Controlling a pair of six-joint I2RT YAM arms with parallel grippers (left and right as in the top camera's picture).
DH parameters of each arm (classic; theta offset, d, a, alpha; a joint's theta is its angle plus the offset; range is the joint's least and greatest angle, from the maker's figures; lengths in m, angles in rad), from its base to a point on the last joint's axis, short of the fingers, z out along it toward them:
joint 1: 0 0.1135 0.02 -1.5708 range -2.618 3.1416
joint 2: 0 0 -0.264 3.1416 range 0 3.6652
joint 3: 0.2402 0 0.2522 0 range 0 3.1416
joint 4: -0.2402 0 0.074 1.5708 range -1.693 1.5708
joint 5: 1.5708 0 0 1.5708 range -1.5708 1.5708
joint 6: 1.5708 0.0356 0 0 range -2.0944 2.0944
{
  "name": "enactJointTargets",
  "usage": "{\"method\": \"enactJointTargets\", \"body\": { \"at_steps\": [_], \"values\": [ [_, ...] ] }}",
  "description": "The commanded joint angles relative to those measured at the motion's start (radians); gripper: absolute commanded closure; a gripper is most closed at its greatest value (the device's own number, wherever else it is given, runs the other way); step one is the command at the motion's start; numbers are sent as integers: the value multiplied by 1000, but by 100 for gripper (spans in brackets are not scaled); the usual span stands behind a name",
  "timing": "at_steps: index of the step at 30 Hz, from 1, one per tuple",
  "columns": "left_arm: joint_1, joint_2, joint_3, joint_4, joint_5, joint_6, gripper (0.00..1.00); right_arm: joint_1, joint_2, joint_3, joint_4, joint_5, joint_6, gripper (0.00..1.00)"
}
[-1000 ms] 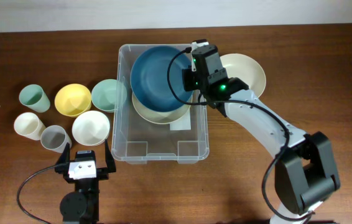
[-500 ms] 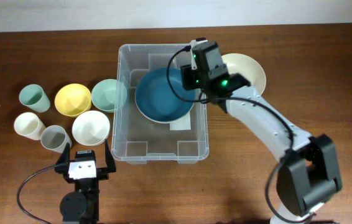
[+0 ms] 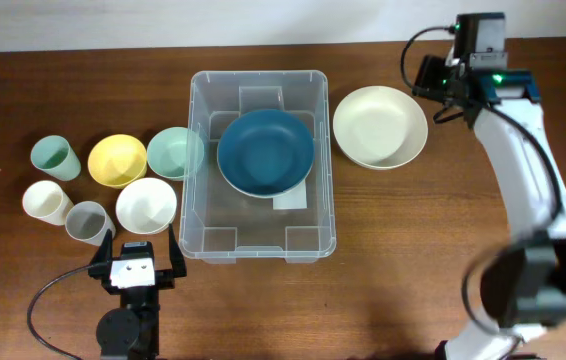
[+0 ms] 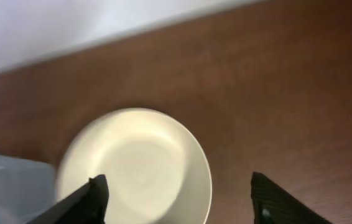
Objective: Pack container
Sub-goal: 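Lift the blue plate and stack it on the cream plate, then move the right gripper to the cream bowl and grasp its rim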
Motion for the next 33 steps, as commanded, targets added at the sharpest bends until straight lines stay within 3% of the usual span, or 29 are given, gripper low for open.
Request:
{"method": "enactJointTargets", "body": {
  "at_steps": [1,9,11,12,13,14,15,18,20,25,29,33],
  "values": [
    [6,-3,-7,1,-4,-13,0,-32,145,-19,20,-90,5,28],
    [6,-3,-7,1,-4,-13,0,-45,331,-19,28,-126,-9,33],
    [6,-3,-7,1,-4,-13,0,-51,349,-19,21,-125,-10,42],
    [6,-3,-7,1,-4,-13,0,-53,351,-19,17,-125,-10,61],
    [6,-3,-7,1,-4,-13,0,-53,351,-19,16,-125,-10,69],
    [6,-3,-7,1,-4,-13,0,-54,351,-19,16,-125,-13,84],
    [6,-3,-7,1,-4,-13,0,-54,351,-19,16,-125,-13,86],
    [6,-3,-7,1,-4,-13,0,-56,352,-19,-10,-124,-13,86],
    [6,-3,-7,1,-4,-13,0,-59,354,-22,-23,-117,-14,96],
    [6,-3,-7,1,-4,-13,0,-72,340,-21,-36,-110,-18,96],
    [6,-3,-7,1,-4,-13,0,-124,236,34,-71,-80,-51,96],
    [6,-3,-7,1,-4,-13,0,-220,57,215,-211,-71,-58,96]
  ]
}}
